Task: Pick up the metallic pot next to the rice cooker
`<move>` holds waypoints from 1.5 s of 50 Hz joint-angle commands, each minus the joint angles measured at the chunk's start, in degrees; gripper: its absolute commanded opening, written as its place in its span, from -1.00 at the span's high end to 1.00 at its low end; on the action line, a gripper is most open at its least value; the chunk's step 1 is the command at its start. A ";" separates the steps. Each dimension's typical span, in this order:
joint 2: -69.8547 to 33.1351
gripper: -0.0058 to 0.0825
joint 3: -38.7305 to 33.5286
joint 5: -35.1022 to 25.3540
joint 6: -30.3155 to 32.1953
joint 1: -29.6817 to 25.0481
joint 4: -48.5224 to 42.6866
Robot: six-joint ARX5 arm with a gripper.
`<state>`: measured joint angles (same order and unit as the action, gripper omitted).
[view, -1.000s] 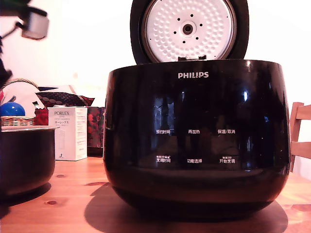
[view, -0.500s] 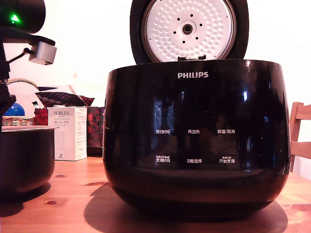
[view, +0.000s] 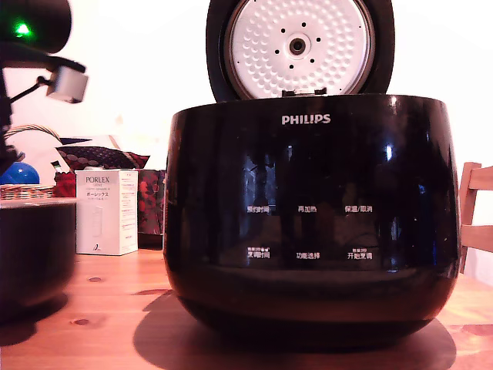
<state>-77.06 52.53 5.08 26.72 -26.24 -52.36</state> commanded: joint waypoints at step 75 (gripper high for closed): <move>1.33 0.92 30.38 5.92 -5.92 -12.94 -25.51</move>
<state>-77.03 81.19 10.39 21.10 -39.05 -78.39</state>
